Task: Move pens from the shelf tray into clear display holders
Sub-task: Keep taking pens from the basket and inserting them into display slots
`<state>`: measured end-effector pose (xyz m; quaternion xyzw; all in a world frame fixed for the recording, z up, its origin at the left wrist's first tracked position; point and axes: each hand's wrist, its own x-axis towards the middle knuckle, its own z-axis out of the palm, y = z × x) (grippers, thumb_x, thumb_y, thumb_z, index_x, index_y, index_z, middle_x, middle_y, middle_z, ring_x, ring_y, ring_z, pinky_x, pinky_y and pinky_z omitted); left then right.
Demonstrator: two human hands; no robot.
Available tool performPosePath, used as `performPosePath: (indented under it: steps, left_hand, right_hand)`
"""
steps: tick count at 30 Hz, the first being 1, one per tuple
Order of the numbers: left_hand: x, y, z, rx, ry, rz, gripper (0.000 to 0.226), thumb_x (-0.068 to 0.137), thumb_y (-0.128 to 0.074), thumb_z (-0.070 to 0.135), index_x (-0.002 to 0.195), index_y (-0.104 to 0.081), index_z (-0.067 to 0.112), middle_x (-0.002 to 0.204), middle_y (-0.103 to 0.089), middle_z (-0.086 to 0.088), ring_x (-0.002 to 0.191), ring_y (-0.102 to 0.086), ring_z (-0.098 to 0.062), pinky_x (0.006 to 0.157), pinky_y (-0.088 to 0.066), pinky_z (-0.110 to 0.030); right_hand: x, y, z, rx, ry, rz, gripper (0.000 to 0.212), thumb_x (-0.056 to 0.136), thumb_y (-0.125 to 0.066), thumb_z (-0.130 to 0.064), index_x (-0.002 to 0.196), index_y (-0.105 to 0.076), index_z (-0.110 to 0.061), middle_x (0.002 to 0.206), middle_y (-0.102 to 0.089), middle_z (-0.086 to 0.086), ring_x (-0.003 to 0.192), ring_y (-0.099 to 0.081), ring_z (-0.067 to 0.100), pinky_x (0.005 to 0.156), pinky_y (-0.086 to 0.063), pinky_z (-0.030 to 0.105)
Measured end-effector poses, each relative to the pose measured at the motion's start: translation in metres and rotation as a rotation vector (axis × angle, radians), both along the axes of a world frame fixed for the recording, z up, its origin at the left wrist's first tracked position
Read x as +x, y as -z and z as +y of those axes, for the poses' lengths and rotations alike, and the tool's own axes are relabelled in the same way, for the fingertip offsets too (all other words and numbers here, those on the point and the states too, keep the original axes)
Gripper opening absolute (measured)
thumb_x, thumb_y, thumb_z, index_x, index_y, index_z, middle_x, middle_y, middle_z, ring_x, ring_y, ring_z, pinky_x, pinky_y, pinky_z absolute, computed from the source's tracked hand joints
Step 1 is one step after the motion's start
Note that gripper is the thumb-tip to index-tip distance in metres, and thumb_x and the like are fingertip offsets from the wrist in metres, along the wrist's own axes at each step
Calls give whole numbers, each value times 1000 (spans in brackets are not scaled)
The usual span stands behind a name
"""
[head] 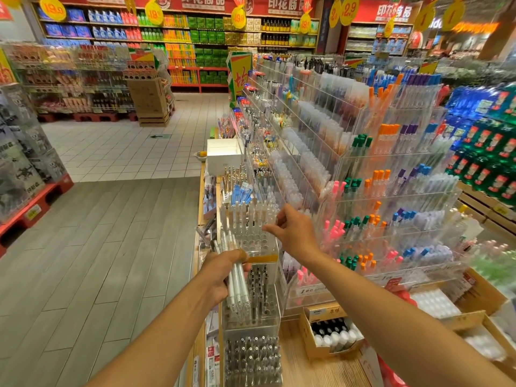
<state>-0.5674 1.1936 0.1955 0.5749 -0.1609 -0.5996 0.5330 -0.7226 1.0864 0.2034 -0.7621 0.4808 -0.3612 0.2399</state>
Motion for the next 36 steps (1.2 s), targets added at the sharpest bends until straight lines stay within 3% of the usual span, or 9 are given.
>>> performPosePath:
  steps: [3,7,14,17,20,24,27,32,36]
  left_hand:
    - [0,-1,-1,-1,9,-7,41,83,-65,-6,121,-55,-14,69,-65,-17,53,-63,-21,58,-56,-33]
    - [1,-3,-2,-3,16,-6,36,84,-64,-5,118,-58,-15,66,-65,-16,52,-63,-20,56,-56,-32]
    - [-2,-3,-6,-1,-4,-15,31,84,-65,-5,113,-61,-15,66,-66,-16,52,-64,-19,51,-55,-28]
    - [-1,-1,-6,0,-6,-14,34,84,-65,-4,116,-60,-15,68,-65,-16,51,-63,-19,53,-55,-29]
    - [0,-1,-5,-5,6,-17,36,84,-65,-3,118,-58,-13,69,-65,-16,51,-63,-19,55,-56,-29]
    - [0,-5,-6,-18,34,-15,35,85,-66,-3,117,-59,-14,69,-66,-16,53,-64,-19,55,-55,-29]
    - [-2,-10,-6,-35,47,-2,38,85,-67,-2,119,-58,-14,74,-67,-17,58,-65,-20,54,-56,-29]
    - [-4,-14,-4,-72,105,-11,50,83,-70,-4,126,-49,-14,74,-64,-18,57,-65,-21,52,-55,-29]
    - [-2,-17,0,-101,149,10,32,81,-71,-4,110,-57,-9,68,-63,-14,58,-63,-21,53,-55,-30]
  right_hand:
    - [-6,-3,-4,84,-25,37,40,69,-80,-47,82,-52,-22,76,-62,-5,70,-61,12,63,-54,29]
    - [-10,-12,-7,37,23,-11,42,77,-70,-60,91,-56,-23,82,-60,-12,75,-57,2,64,-49,21]
    - [10,-23,-7,14,71,68,18,88,-66,-30,79,-53,-23,73,-57,-9,70,-56,12,61,-47,28]
    - [10,-25,-10,29,83,77,22,87,-69,-33,74,-53,-24,70,-56,-11,68,-54,8,56,-40,24]
    - [7,-26,-11,71,71,54,23,85,-72,-37,74,-56,-25,73,-61,-8,73,-60,11,61,-45,25]
    - [7,-27,-4,67,65,-27,27,81,-74,-44,89,-58,-24,87,-58,-11,80,-55,4,68,-45,21]
    - [10,-35,5,-43,-10,-53,18,86,-71,-34,95,-61,-22,86,-58,-11,78,-53,-1,68,-42,16]
    - [23,-42,19,261,-292,150,19,92,-65,-32,102,-68,-17,88,-67,-4,73,-59,8,67,-49,26]
    - [26,-42,21,326,-319,74,16,91,-66,-32,97,-71,-17,91,-70,2,74,-62,13,71,-54,34]
